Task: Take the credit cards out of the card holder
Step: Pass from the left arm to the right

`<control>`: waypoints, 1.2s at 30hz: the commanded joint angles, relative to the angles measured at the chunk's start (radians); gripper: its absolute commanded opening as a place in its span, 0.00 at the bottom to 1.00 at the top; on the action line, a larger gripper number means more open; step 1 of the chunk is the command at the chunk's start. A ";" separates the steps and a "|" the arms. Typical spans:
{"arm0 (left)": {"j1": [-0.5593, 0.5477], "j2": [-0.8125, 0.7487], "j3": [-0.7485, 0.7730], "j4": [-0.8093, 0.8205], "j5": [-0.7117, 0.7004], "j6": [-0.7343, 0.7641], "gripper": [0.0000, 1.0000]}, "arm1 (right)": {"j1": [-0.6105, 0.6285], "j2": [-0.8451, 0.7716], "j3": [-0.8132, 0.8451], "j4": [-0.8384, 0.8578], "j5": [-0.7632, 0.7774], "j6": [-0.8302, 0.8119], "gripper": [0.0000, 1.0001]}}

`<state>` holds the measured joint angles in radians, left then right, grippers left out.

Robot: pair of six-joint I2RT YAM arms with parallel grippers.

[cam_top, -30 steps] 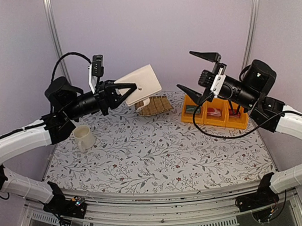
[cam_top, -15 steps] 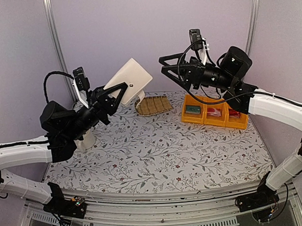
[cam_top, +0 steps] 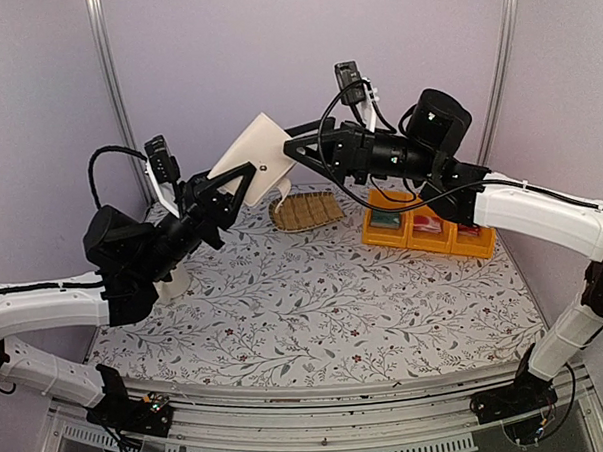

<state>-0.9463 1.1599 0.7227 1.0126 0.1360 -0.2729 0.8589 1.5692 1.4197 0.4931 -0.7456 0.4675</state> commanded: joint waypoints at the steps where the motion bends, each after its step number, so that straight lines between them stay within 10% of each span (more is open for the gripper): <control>1: -0.016 0.002 -0.002 0.039 -0.012 0.012 0.00 | 0.006 0.036 0.047 -0.059 -0.021 -0.008 0.69; 7: -0.017 -0.003 -0.009 0.016 -0.023 0.011 0.00 | 0.005 0.060 0.076 -0.078 -0.068 -0.014 0.02; 36: -0.016 0.032 -0.023 -0.072 -0.043 0.008 0.00 | -0.043 0.068 0.258 -0.465 -0.300 -0.224 0.01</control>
<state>-0.9512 1.1740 0.7040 1.0069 0.0795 -0.2699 0.8124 1.6821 1.6566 0.0940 -0.9791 0.2897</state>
